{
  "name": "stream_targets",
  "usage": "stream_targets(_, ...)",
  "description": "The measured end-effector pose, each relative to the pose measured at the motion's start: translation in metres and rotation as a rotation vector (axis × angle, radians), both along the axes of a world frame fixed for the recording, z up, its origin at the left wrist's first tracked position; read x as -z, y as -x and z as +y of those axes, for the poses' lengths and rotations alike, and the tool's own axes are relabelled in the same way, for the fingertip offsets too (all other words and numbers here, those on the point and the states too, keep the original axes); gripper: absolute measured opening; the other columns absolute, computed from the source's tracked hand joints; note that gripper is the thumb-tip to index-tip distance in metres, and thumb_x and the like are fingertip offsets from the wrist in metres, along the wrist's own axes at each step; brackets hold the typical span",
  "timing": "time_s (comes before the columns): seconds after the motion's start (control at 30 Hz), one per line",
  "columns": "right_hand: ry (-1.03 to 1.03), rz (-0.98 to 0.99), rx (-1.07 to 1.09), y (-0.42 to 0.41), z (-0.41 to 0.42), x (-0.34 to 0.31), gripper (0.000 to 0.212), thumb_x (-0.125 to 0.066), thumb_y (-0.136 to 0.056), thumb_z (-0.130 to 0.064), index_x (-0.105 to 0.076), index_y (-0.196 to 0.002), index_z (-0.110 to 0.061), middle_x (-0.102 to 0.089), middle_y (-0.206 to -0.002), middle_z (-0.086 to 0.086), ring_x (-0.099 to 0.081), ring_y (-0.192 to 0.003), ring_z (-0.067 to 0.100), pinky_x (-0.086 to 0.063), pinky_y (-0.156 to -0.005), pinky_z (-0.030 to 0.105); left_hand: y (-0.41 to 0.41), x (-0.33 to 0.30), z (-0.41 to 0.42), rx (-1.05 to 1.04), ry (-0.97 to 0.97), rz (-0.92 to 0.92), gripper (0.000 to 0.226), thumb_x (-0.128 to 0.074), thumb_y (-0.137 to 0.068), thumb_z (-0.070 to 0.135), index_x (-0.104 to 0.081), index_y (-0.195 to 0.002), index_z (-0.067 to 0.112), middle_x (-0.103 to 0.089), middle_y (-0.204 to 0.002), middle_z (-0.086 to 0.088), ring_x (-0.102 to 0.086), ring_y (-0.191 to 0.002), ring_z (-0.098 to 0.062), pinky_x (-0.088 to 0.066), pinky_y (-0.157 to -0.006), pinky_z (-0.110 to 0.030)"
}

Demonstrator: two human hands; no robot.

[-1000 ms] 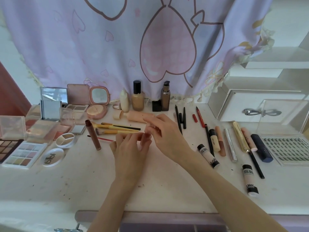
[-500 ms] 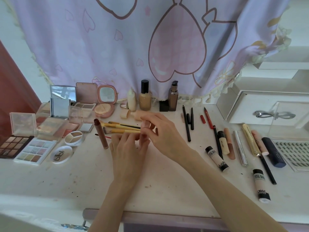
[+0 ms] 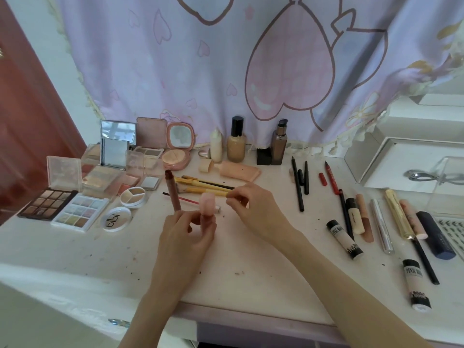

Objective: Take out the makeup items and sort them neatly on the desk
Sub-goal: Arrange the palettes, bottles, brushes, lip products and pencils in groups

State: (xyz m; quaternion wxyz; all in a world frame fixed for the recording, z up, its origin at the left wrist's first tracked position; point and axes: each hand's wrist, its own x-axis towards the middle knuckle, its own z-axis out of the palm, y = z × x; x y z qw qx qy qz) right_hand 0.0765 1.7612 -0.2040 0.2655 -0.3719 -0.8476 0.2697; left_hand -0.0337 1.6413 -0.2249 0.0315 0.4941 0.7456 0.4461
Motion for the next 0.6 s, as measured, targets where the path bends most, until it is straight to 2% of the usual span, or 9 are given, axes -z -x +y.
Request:
stream_targets(0.17,0.008,-0.204,-0.034,0.021,-0.002,0.010,0.037,-0.061,-0.087,-0.035,-0.060,-0.117,-0.013,-0.052,-0.106,0.001,-0.046,-0.091,0.013,-0.037,-0.082,0.023,0.017,-0.001,-0.013,-0.101,-0.068,-0.059,0.013,-0.069,-0.079,0.024,-0.056,-0.081,0.024,-0.055,-0.076,0.006,-0.052,-0.072,-0.007,-0.036,-0.061,-0.013)
stream_targets(0.33,-0.038,-0.262,-0.042,0.033,-0.001,0.016,0.033,-0.058,-0.089,-0.033,-0.059,-0.116,-0.014,-0.051,-0.113,0.003,-0.049,-0.105,0.018,-0.036,-0.084,0.022,0.035,0.001,-0.023,-0.157,-0.103,-0.270,0.012,-0.069,-0.080,0.024,-0.057,-0.081,0.026,-0.063,-0.080,0.008,-0.057,-0.071,-0.008,-0.040,-0.061,-0.012)
stream_targets(0.43,-0.136,-0.221,-0.006,0.037,-0.004,0.016,0.042,-0.058,-0.088,-0.042,-0.058,-0.120,-0.015,-0.049,-0.113,0.001,-0.044,-0.104,0.014,-0.033,-0.083,0.020,0.039,0.002,-0.024,-0.182,-0.164,-0.390,0.009,-0.067,-0.079,0.024,-0.061,-0.086,0.022,-0.065,-0.081,0.011,-0.059,-0.076,-0.002,-0.041,-0.062,-0.009)
stream_targets(0.5,-0.236,-0.102,0.007,0.042,-0.009,0.014,0.043,-0.061,-0.086,-0.041,-0.059,-0.118,-0.013,-0.049,-0.106,-0.001,-0.041,-0.097,0.010,-0.032,-0.083,0.019,0.040,0.003,-0.024,-0.227,-0.213,-0.431,0.010,-0.067,-0.078,0.024,-0.062,-0.086,0.020,-0.064,-0.080,0.013,-0.058,-0.076,0.002,-0.041,-0.062,-0.007)
stream_targets(0.6,-0.168,0.025,-0.059,0.058,-0.016,0.005,0.041,-0.065,-0.083,-0.039,-0.060,-0.116,-0.015,-0.042,-0.100,-0.009,-0.038,-0.095,0.006,-0.033,-0.084,0.019,0.043,0.001,-0.024,-0.272,-0.274,-0.462,0.007,-0.068,-0.078,0.021,-0.063,-0.082,0.019,-0.063,-0.076,0.015,-0.057,-0.074,0.006,-0.037,-0.060,0.001)
